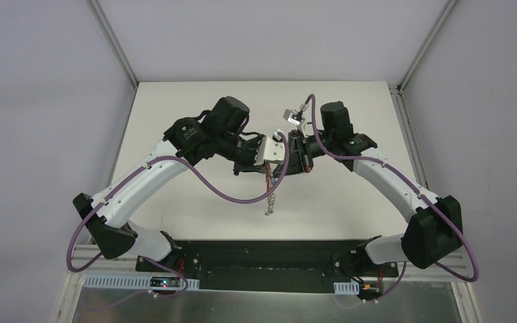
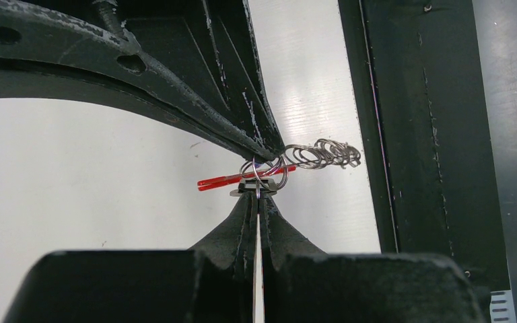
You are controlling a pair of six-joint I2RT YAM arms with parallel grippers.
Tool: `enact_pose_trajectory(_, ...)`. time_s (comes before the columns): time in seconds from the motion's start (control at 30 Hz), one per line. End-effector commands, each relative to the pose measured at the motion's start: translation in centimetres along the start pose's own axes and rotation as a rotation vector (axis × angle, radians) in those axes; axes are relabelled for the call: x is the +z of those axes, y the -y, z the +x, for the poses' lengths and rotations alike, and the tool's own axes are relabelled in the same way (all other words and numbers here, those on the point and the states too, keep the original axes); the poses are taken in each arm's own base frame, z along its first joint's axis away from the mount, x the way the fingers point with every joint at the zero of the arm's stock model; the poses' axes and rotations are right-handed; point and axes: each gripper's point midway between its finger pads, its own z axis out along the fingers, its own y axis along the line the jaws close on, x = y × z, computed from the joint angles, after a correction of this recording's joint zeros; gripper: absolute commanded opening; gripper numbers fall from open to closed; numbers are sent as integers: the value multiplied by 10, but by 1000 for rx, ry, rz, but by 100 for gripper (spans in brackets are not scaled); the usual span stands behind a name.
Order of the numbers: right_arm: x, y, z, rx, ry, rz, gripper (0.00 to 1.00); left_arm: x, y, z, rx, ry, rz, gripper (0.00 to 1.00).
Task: Put the keys on the keyring
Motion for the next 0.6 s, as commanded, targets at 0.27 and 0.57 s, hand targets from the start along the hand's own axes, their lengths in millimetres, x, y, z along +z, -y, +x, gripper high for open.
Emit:
enact_pose_trajectory(0.27, -6, -6, -20, -69, 24, -8, 0, -5, 18, -12, 32, 53, 65, 0)
enact_pose_trajectory(0.57, -7, -1, -23, -50, 33, 7, 0, -6, 20, -14, 39, 57, 74, 0)
